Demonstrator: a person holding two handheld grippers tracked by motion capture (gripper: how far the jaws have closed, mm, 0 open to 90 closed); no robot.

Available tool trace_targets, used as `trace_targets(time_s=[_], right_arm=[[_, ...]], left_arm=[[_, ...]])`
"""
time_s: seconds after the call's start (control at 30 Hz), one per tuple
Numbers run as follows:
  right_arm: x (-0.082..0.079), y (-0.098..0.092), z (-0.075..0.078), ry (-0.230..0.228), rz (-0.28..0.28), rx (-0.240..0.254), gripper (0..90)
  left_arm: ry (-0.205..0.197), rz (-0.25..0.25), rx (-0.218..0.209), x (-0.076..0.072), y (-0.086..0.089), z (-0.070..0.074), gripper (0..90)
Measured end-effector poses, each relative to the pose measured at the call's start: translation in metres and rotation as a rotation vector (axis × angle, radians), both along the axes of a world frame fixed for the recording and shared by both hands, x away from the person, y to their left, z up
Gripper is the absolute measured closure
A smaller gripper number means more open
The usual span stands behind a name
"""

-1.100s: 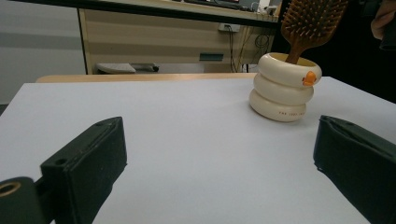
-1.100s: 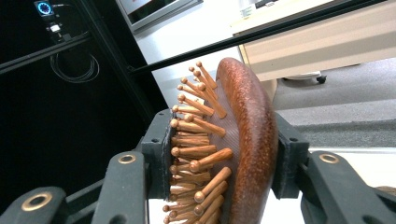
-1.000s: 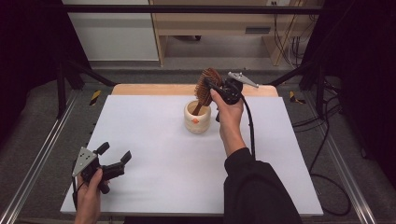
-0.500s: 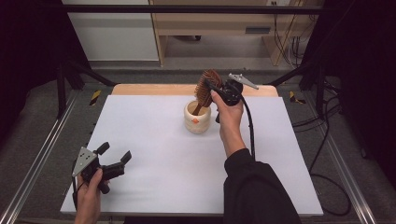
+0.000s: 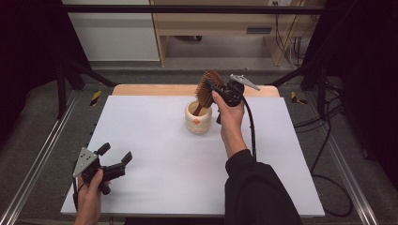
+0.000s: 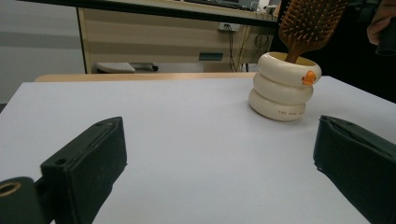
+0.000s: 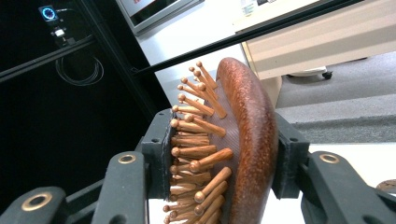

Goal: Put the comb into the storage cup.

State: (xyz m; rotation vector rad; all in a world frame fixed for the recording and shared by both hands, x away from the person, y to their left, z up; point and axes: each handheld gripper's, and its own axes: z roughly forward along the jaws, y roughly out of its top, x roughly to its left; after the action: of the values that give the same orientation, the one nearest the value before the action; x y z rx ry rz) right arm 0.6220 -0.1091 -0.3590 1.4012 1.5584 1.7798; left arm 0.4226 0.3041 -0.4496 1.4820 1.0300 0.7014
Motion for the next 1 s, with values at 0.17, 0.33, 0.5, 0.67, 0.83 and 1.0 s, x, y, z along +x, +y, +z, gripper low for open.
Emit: trace_targets(time_s=[0.17, 0.33, 0.5, 0.67, 0.83, 1.0], right_arm=[[0.0, -0.0001, -0.0009, 0.001, 0.001, 0.002, 51.0], [0.0002, -0.0006, -0.0014, 0.002, 0.004, 0.007, 50.9], [0.0004, -0.0009, -0.0029, 0.006, 0.005, 0.01, 51.0], [0.0009, -0.0015, -0.0049, 0.012, 0.007, 0.018, 50.9], [0.001, -0.0022, -0.006, 0.01, 0.005, 0.023, 50.9], [0.0012, -0.0039, -0.0084, 0.015, 0.002, 0.027, 50.9]], left_arm=[[0.0, 0.001, -0.001, 0.0, 0.0002, 0.0, 2.8], [-0.001, 0.0, -0.001, 0.0, 0.0002, 0.0, 2.8], [-0.001, 0.0, -0.001, 0.0, 0.0002, 0.0001, 2.8], [-0.001, 0.003, -0.001, 0.0, 0.0001, 0.0001, 2.8], [-0.003, 0.003, -0.002, 0.0002, 0.0005, 0.0001, 2.8], [-0.002, 0.001, -0.001, 0.0002, 0.0002, 0.0001, 2.8]])
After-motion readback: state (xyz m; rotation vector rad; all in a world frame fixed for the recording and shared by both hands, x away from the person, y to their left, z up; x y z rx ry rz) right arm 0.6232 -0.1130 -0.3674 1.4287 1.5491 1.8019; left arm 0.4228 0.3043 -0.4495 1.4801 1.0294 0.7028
